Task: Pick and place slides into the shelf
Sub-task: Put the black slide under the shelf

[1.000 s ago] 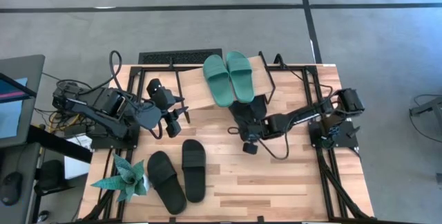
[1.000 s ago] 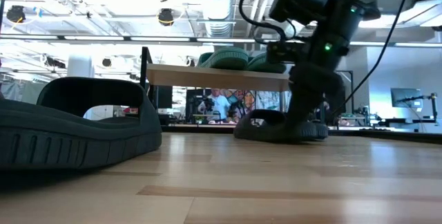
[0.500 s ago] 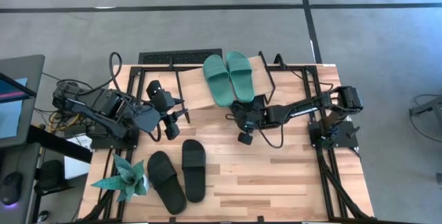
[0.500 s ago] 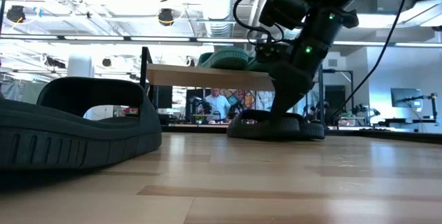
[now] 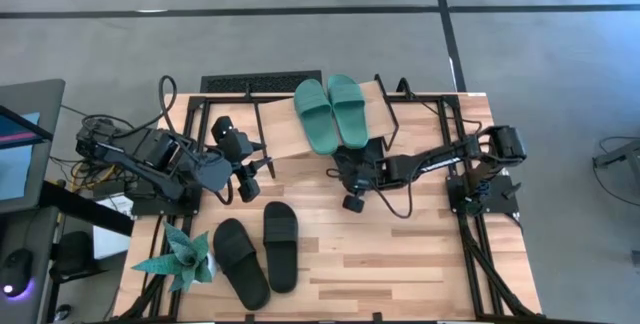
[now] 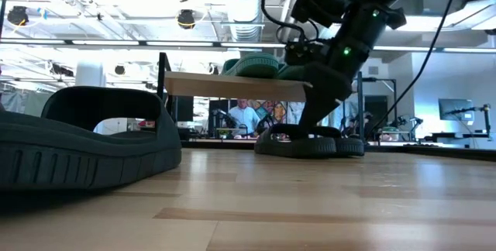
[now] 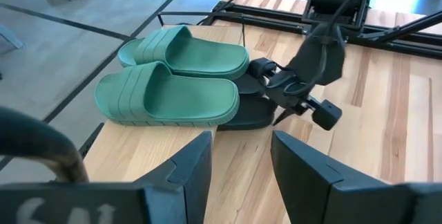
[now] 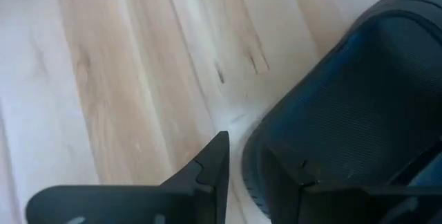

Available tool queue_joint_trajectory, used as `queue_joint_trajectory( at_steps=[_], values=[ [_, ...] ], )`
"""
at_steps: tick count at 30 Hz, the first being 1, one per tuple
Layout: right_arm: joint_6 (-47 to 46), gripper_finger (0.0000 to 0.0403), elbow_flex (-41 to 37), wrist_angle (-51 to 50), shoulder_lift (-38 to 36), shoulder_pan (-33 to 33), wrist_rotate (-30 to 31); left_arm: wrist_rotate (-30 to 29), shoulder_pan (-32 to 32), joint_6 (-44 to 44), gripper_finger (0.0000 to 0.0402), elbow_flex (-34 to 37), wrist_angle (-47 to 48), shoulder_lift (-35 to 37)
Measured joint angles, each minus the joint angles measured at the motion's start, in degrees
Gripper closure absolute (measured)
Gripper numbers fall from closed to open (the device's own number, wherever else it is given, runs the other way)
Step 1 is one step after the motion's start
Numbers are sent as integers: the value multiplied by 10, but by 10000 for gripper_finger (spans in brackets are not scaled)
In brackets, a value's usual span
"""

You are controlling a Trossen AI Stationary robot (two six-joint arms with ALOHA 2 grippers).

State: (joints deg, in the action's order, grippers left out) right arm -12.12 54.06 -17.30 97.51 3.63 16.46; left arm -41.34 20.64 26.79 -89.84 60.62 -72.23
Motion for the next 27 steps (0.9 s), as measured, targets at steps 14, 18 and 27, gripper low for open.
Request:
queue_joint_trajectory(
  at_steps=[14,18,27],
  values=[
    [46,346,0,103,18,14,-35,0,0,3,262,0,0,0],
    [31,357,0,108,22,0,-36,0,0,4,262,0,-1,0],
    [27,373,9,127,22,-35,-36,-11,0,5,262,0,-1,0]
  ],
)
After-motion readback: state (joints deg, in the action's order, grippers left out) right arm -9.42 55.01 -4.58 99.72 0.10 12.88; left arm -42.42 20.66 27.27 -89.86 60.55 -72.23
